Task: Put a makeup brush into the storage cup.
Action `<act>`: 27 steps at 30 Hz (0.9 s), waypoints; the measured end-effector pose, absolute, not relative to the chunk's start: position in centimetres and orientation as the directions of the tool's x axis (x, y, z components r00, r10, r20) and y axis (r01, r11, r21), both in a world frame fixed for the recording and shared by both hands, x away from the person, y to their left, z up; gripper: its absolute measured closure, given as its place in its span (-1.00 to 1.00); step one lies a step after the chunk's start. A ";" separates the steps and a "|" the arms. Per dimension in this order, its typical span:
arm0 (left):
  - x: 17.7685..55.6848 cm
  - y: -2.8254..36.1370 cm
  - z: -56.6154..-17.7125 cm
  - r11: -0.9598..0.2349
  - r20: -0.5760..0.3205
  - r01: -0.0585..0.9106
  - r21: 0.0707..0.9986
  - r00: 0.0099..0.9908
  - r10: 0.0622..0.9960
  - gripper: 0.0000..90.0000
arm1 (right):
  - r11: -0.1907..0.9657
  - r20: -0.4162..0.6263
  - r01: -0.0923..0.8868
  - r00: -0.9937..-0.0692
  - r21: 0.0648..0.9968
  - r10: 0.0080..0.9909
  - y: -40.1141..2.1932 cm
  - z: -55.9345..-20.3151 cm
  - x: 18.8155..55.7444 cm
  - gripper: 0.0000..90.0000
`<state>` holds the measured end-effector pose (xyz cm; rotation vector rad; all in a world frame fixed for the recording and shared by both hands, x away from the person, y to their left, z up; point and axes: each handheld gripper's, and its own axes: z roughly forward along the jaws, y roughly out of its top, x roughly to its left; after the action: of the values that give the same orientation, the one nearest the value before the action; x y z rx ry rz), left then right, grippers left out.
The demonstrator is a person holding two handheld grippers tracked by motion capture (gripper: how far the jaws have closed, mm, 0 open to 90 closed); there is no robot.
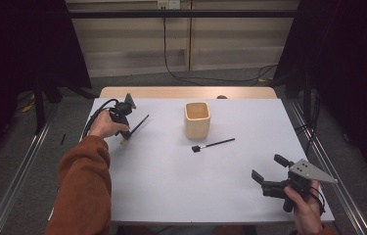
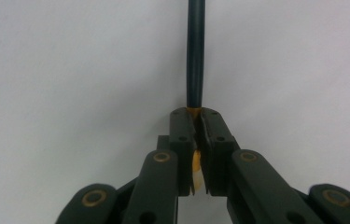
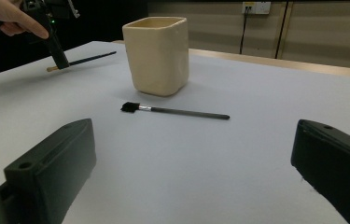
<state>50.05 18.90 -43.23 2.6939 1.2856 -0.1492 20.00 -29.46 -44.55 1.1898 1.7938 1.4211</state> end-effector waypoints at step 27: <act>47.9 21.6 -41.0 -0.449 -0.166 0.715 0.536 0.611 0.774 0.88 | 0.040 0.102 0.298 -0.444 0.954 0.890 -29.5 -44.6 20.0 -1.00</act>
<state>47.91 21.65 -40.99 2.2673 1.1692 0.1368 20.02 -29.54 -44.56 1.1985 1.7827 1.4202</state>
